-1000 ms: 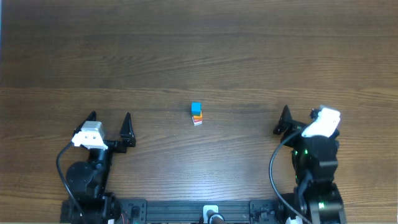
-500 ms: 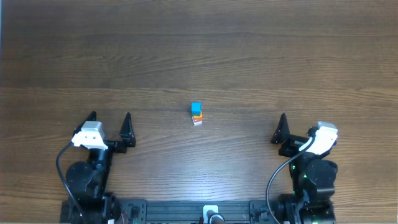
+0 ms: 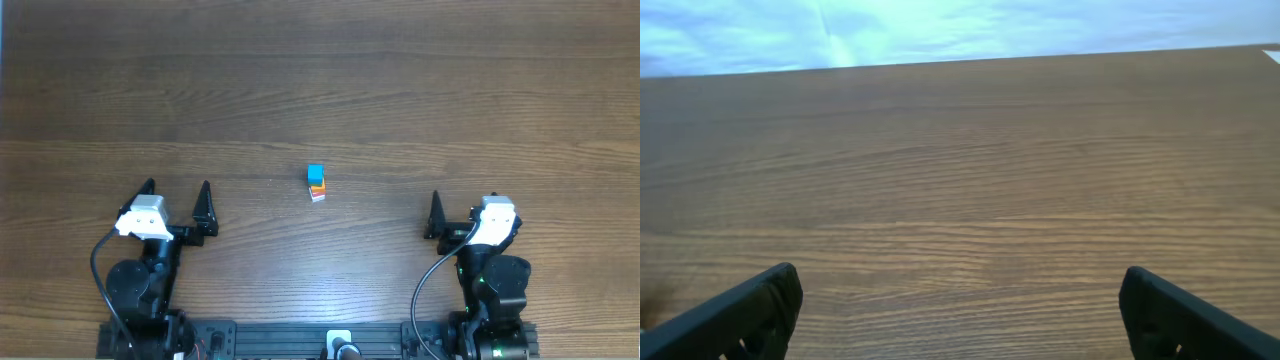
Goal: Stack Cubes
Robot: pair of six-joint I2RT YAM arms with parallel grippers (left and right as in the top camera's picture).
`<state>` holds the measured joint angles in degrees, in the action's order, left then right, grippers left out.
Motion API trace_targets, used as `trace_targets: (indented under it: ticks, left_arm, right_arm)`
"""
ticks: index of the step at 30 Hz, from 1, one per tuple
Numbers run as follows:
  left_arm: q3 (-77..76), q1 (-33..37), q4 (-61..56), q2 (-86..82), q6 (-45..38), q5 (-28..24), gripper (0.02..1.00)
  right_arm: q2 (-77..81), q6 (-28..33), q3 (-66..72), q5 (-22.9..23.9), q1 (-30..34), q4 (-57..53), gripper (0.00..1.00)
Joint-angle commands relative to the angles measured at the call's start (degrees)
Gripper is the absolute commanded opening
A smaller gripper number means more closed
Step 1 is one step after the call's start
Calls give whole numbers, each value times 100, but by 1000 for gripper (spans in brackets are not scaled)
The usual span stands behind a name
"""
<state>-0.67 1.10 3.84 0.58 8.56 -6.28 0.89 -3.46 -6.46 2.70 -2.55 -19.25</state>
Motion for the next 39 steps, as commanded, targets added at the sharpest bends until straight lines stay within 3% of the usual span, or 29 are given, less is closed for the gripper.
trace_targets:
  ticks: [1,6,8,10,13,39]
  left_arm:
    - [33,26,0,-24,-85,-72,1000]
    - [33,26,0,-24,-85,-72,1000]
    - [33,26,0,-24,-85,-72,1000]
    - [33,26,0,-24,-85,-72,1000]
    - [33,26,0,-24,-85,-72,1000]
    - [33,26,0,-24,-85,-72,1000]
  right_arm:
    - [-57,188,81,-50,48,63,993]
    - [-59,184,94,186,48,140,993]
    - [-59,184,120,50,46,188,993]
    - [-59,575,125,-332,48,212,993]
    - [-57,898,125,-341,68,197,991]
    - [251,890,122,-201,79,210,993]
